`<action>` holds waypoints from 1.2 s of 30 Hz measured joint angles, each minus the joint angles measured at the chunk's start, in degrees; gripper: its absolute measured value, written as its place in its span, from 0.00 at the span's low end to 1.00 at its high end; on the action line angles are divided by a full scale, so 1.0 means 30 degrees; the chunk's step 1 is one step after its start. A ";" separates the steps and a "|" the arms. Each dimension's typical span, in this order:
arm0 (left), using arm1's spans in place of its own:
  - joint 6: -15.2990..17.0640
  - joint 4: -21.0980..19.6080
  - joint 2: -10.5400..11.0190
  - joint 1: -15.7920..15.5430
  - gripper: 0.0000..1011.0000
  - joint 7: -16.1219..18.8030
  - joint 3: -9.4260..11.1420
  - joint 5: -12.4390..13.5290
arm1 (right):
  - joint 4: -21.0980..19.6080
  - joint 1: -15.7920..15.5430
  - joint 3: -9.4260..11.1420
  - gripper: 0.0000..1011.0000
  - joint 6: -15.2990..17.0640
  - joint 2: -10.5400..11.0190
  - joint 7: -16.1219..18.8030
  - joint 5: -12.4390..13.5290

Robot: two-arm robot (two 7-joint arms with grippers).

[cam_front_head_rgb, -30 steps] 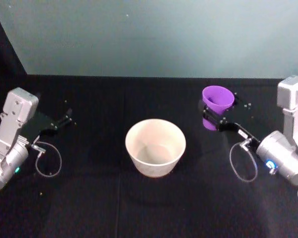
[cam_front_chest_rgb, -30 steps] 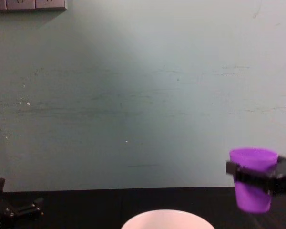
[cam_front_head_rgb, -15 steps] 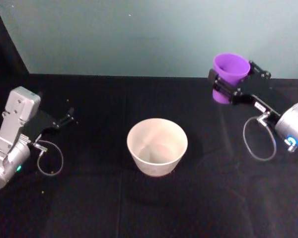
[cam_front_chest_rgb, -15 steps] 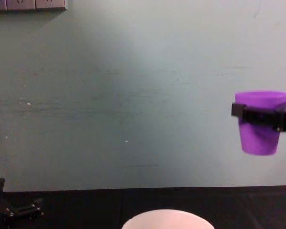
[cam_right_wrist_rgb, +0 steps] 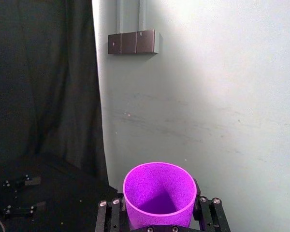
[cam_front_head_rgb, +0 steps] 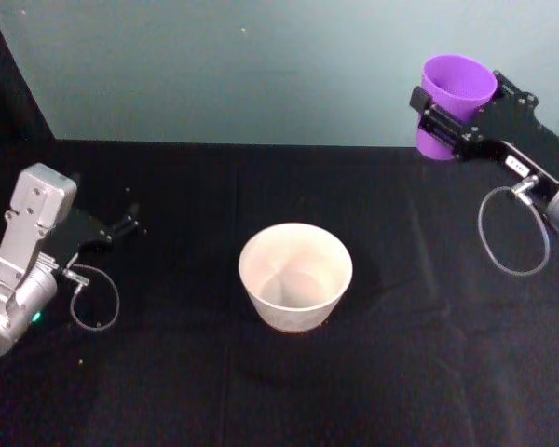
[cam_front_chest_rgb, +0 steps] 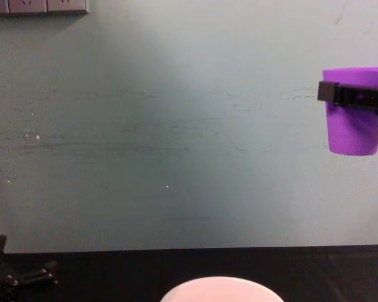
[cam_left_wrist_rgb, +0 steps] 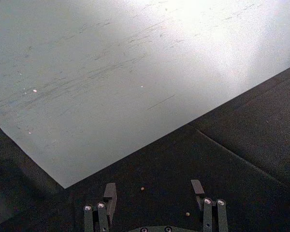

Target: Pick up the cup and pour the mung beans from the cup into the bowl.

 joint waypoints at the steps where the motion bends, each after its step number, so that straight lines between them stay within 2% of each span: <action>1: 0.0000 0.0000 0.0001 0.0000 0.99 0.0000 -0.0001 0.0000 | -0.0072 0.0000 0.0019 0.73 0.0034 0.0046 -0.0034 0.0040; 6: 0.0000 0.0001 0.0001 0.0000 0.99 0.0000 -0.0001 0.0000 | -0.0376 -0.0058 0.0134 0.73 0.0153 0.0312 -0.0122 0.0280; 36: 0.0000 0.0000 0.0001 0.0000 0.99 0.0000 -0.0001 0.0000 | -0.0222 -0.0028 0.0062 0.73 0.0078 0.0182 -0.0105 0.0144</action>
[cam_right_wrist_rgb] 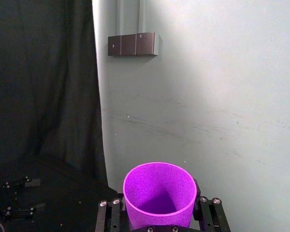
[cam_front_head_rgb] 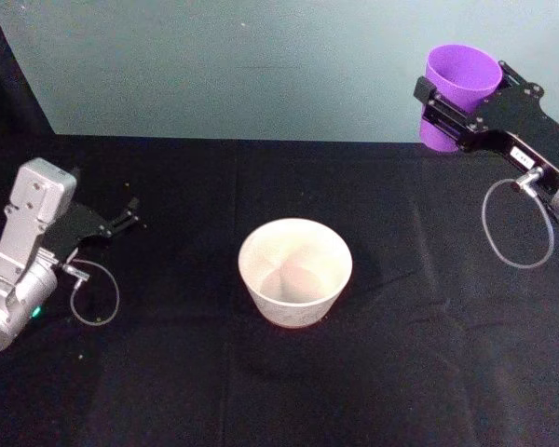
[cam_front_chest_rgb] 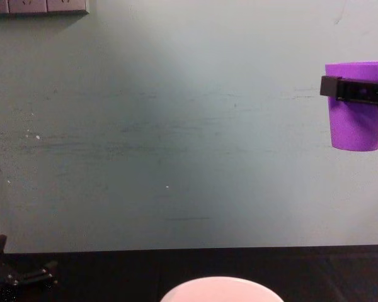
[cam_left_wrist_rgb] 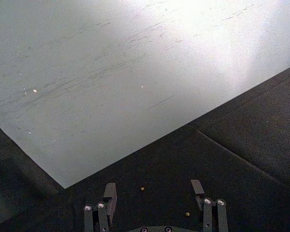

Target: Pick up the cup and pour the mung beans from the cup into the bowl.

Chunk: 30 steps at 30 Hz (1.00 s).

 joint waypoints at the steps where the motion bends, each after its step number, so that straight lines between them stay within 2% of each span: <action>1: 0.0000 0.0001 0.0000 -0.0001 0.99 -0.0001 0.0001 -0.0001 | 0.0002 0.0000 0.0000 0.73 -0.0002 -0.0001 0.0000 -0.0002; 30: 0.0000 0.0001 0.0000 0.0000 0.99 0.0000 0.0000 -0.0001 | 0.0017 0.0000 0.0001 0.73 -0.0010 -0.0012 0.0010 -0.0014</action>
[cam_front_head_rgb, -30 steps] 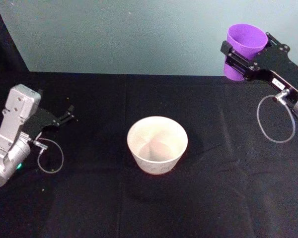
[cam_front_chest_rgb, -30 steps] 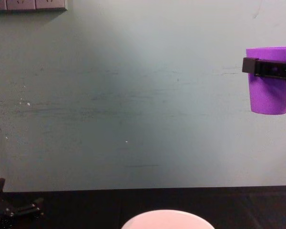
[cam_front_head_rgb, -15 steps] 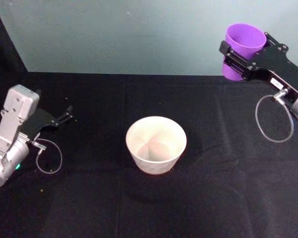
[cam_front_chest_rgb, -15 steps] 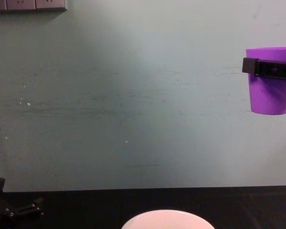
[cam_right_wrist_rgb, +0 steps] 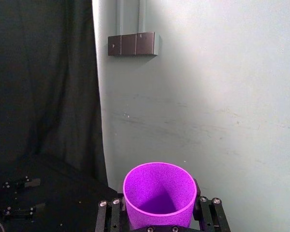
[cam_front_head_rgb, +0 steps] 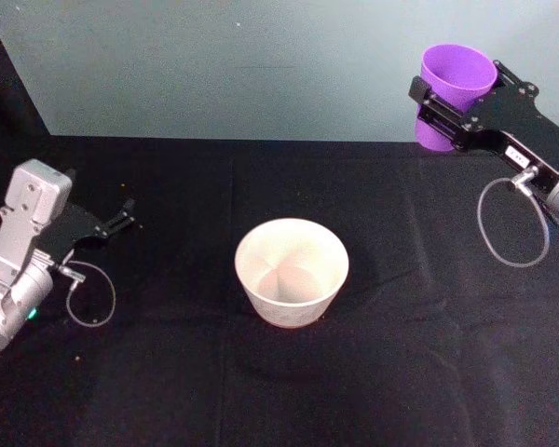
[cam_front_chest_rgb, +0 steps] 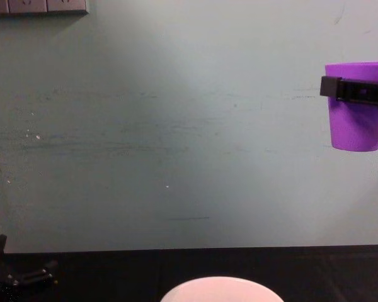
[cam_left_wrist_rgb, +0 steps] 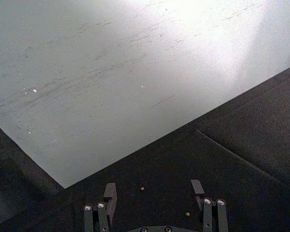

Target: Pick up the cup and pour the mung beans from the cup into the bowl.

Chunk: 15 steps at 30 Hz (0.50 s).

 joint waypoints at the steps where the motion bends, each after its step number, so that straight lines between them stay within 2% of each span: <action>1: -0.0001 0.0000 0.0000 0.0000 0.99 0.0000 0.0000 0.0000 | 0.0000 0.0000 0.0000 0.73 0.0000 0.0001 0.0000 0.0000; 15: 0.0000 -0.0001 0.0000 0.0000 0.99 0.0000 0.0001 0.0001 | -0.0001 0.0000 0.0000 0.73 0.0000 0.0001 -0.0001 0.0001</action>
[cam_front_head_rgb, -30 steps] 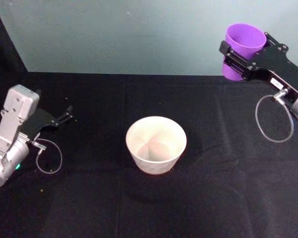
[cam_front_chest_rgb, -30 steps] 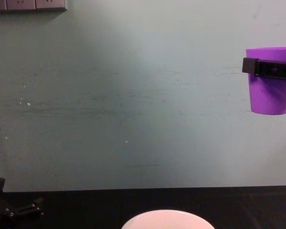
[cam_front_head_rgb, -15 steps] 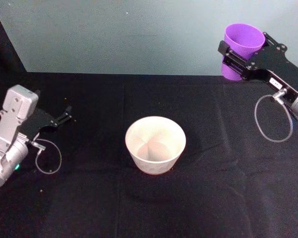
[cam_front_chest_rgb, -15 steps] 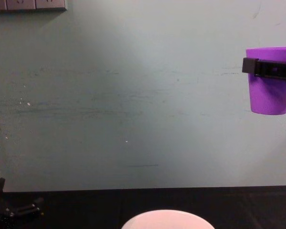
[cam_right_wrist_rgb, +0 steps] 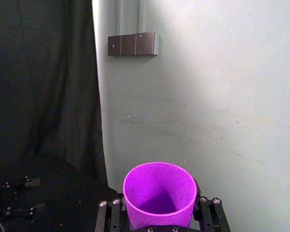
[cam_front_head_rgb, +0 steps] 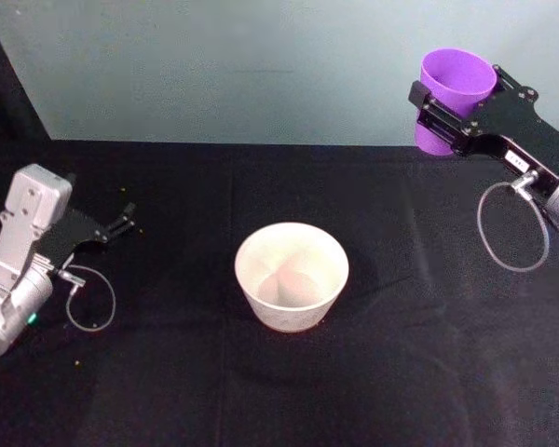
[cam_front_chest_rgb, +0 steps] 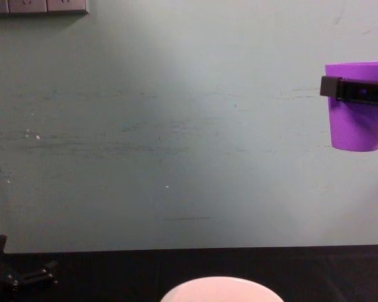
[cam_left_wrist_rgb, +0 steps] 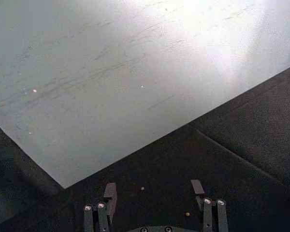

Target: Pick up the cup and pour the mung beans from the cup into the bowl.

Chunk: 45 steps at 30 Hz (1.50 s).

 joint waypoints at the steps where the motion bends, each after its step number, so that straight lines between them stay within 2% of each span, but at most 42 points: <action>1: 0.0000 0.0000 0.0000 0.0000 0.99 0.0000 0.0000 0.0000 | 0.0000 0.0000 0.0000 0.73 0.0000 0.0000 0.0000 -0.0001; 45: -0.0001 0.0001 0.0000 0.0001 0.99 0.0000 0.0000 0.0000 | -0.0001 -0.0001 0.0000 0.73 0.0001 0.0000 0.0000 0.0000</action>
